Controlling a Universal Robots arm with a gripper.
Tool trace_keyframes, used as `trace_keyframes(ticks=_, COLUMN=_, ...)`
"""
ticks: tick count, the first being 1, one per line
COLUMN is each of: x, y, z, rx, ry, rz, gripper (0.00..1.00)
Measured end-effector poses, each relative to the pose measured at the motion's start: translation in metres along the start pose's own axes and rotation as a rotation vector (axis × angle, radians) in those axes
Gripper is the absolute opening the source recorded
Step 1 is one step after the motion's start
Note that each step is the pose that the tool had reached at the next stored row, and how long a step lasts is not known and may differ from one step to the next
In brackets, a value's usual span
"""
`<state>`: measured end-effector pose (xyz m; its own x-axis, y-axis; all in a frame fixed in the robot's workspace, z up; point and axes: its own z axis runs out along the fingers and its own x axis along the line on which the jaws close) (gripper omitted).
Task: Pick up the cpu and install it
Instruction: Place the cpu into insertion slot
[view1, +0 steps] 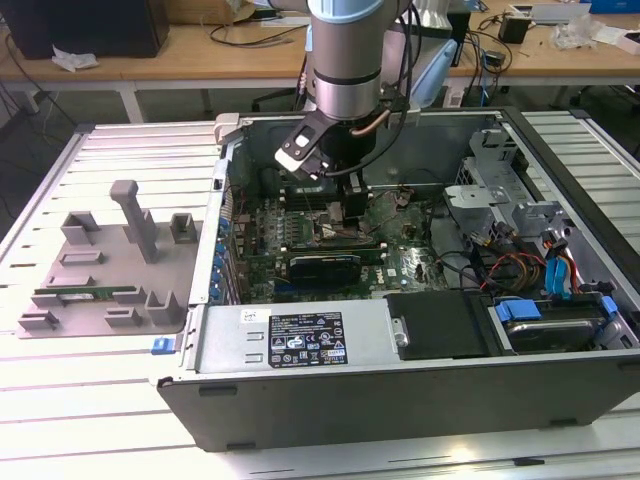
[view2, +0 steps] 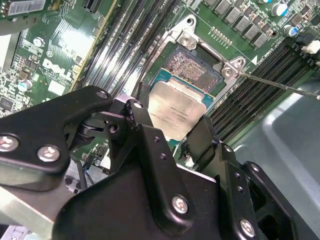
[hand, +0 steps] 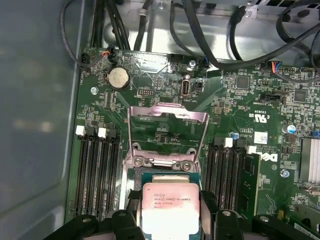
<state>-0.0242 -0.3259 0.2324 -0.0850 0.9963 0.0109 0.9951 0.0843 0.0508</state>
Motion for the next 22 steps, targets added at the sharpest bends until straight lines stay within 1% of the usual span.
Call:
trace_keyframes(ticks=4, x=0.0002, y=-0.0020, z=0.0022, rx=-0.0005, ry=0.0002, rz=0.000, gripper=0.55)
trace_keyframes(ticks=9, x=0.0002, y=-0.0031, z=0.0086, rx=-0.0005, ry=0.0001, rz=0.000, gripper=0.55)
trace_keyframes(ticks=13, x=0.0006, y=-0.0031, z=0.0102, rx=-0.0005, ry=0.0000, rz=0.000, gripper=0.55)
trace_keyframes(ticks=15, x=0.0035, y=-0.0030, z=0.0108, rx=-0.0004, ry=-0.0007, rz=0.000, gripper=0.55)
trace_keyframes(ticks=18, x=0.0066, y=-0.0031, z=0.0124, rx=0.0008, ry=-0.0155, rz=-0.001, gripper=0.55)
trace_keyframes(ticks=21, x=0.0072, y=-0.0036, z=0.0159, rx=0.0016, ry=-0.0241, rz=0.000, gripper=0.55)
trace_keyframes(ticks=22, x=0.0072, y=-0.0037, z=0.0169, rx=0.0016, ry=-0.0244, rz=0.002, gripper=0.55)
